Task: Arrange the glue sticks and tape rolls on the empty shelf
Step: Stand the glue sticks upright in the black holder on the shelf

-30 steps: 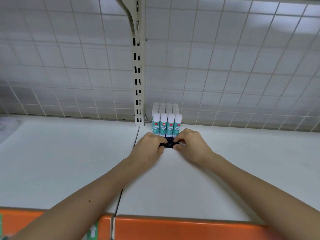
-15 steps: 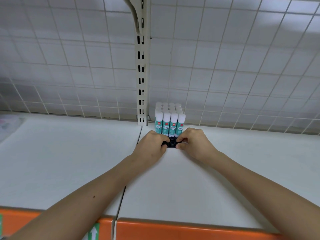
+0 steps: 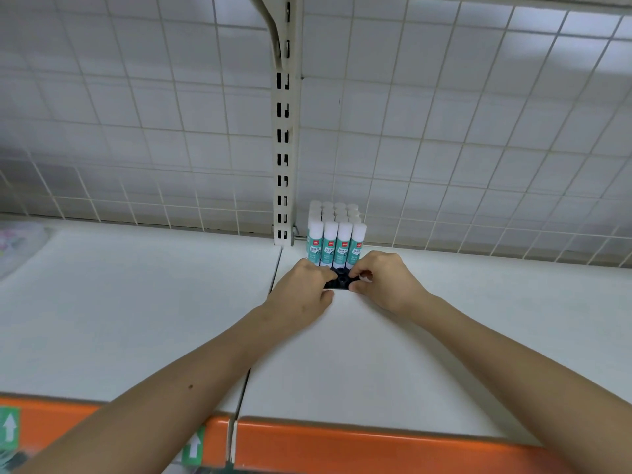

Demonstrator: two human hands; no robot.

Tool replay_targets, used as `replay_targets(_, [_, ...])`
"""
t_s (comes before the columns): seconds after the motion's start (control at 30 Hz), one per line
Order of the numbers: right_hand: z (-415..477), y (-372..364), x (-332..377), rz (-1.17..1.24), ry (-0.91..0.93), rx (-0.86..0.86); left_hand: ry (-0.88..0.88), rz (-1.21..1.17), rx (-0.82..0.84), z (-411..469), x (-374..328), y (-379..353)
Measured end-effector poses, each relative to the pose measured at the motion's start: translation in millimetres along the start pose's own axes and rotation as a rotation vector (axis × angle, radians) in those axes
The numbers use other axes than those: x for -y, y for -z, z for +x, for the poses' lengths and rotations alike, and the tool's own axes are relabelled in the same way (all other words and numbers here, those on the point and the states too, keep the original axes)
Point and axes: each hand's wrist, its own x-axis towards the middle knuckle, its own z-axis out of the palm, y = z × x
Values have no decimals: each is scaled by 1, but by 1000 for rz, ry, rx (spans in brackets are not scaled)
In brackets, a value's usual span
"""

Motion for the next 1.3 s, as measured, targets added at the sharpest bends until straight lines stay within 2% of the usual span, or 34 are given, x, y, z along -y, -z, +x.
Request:
replay_targets(0.5, [4, -1, 7, -30, 3, 26, 9, -32, 9, -7, 6, 4])
replay_targets(1.03, [2, -3, 2, 14, -14, 20, 48, -73, 114, -5, -4, 9])
replay_targets(1.3, [-36, 36, -46, -18, -107, -87, -3, -62, 10, 1, -49, 2])
